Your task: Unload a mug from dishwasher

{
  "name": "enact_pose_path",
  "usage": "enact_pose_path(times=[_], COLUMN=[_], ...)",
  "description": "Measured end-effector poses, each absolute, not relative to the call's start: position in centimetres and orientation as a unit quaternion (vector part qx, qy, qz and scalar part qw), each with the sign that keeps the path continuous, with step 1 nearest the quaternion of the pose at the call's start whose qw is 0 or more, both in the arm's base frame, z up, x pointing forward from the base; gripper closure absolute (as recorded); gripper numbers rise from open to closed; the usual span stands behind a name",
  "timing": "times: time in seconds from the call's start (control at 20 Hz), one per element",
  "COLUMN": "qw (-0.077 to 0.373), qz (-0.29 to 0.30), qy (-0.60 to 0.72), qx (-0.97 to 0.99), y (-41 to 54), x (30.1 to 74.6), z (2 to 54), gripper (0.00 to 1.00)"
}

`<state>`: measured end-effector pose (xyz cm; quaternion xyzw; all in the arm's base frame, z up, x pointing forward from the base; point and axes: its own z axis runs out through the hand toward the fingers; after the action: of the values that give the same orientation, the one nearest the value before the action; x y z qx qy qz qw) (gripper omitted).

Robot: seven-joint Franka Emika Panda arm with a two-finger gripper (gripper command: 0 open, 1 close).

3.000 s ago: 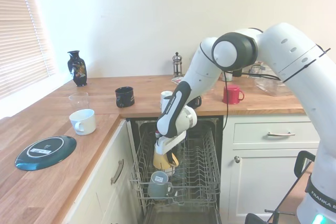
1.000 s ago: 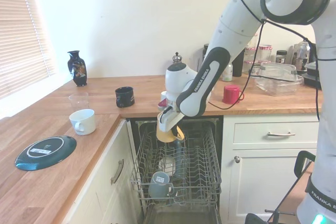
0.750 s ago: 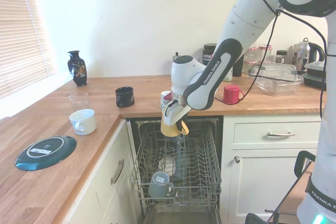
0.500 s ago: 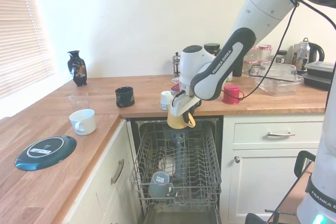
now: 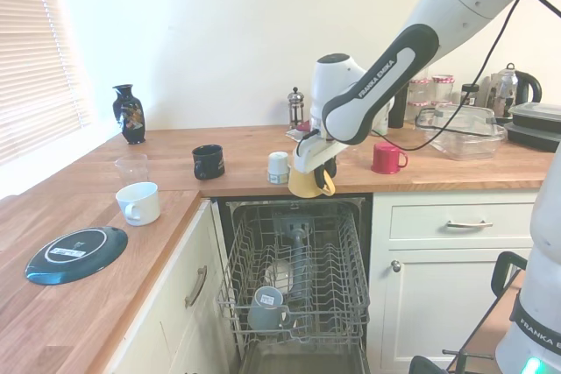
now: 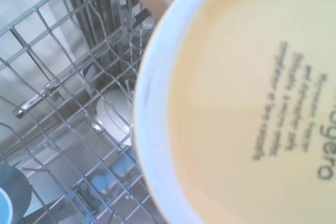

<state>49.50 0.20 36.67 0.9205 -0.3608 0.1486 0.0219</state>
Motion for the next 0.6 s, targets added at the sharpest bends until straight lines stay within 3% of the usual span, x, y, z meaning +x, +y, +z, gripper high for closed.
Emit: enact_pose_path(times=[0.6], qw=[0.040], qz=[0.156], qy=[-0.331], qx=[0.930], y=[5.0], x=[53.3], z=[43.9], gripper=[1.00])
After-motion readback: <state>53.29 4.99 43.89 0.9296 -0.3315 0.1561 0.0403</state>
